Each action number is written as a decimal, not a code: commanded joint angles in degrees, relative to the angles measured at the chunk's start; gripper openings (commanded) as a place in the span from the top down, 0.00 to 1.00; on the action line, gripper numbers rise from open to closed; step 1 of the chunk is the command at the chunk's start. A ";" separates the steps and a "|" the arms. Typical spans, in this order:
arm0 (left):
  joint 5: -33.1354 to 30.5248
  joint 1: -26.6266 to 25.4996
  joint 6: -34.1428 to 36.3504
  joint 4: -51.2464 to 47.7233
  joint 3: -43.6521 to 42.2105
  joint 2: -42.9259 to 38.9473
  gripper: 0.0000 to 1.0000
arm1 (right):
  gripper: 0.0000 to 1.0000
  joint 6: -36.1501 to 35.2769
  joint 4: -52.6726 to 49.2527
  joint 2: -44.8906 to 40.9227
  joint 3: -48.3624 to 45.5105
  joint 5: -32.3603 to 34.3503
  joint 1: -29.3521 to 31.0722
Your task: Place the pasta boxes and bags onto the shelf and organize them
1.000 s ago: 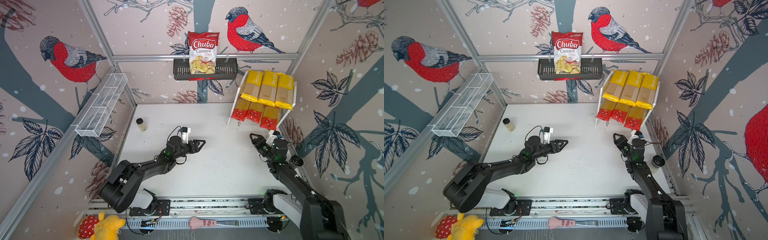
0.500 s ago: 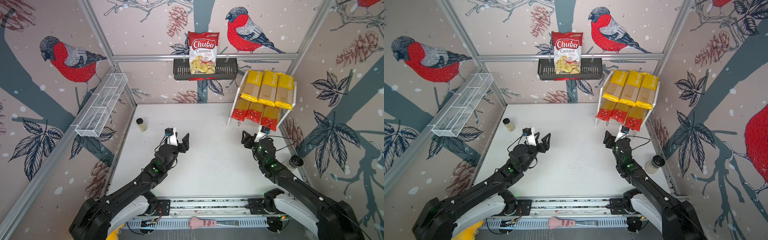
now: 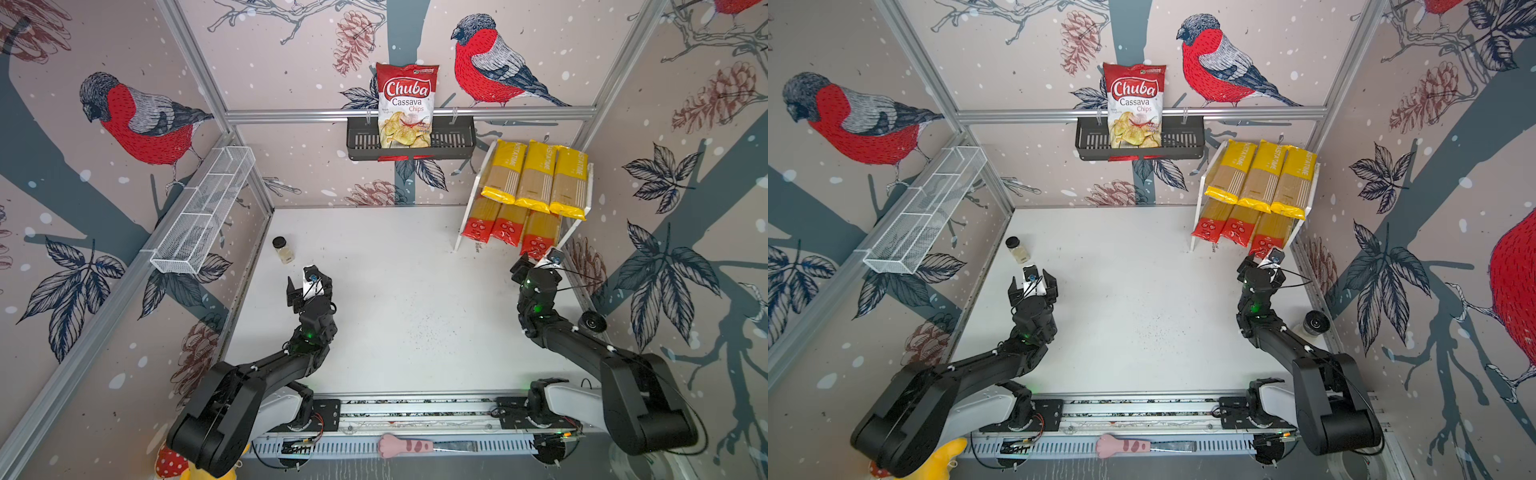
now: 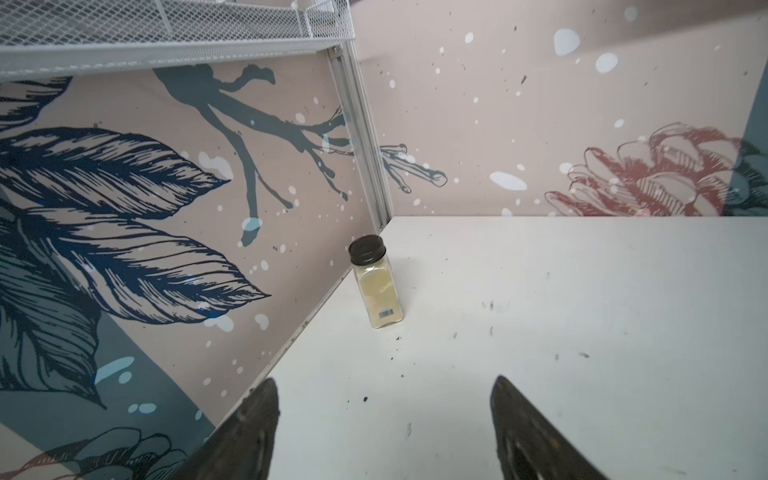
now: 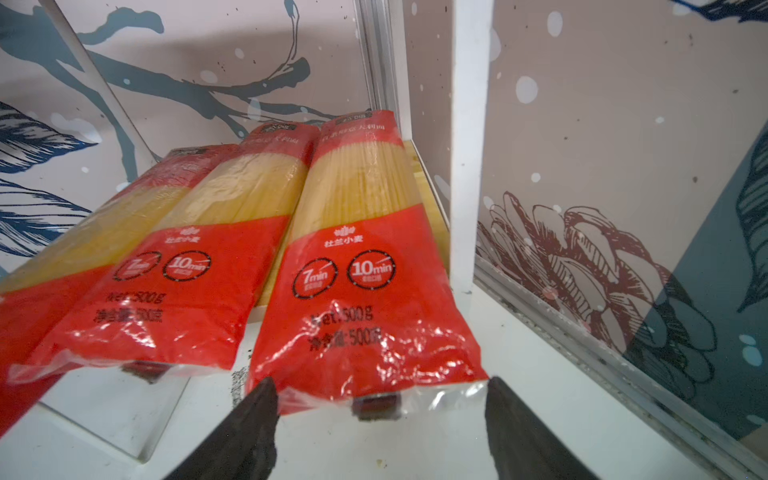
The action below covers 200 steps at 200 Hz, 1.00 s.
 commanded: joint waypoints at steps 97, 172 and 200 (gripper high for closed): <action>17.75 10.09 -4.71 30.71 -3.84 19.49 0.18 | 0.22 -9.48 22.71 8.94 -7.78 -1.04 -0.37; 18.56 11.56 -6.59 28.90 -2.99 20.11 0.18 | 0.20 -7.67 27.87 11.75 -9.51 -4.81 -3.22; 18.73 11.57 -6.21 29.57 -1.99 22.69 0.18 | 0.20 -7.42 26.27 12.64 -8.45 -8.35 -4.50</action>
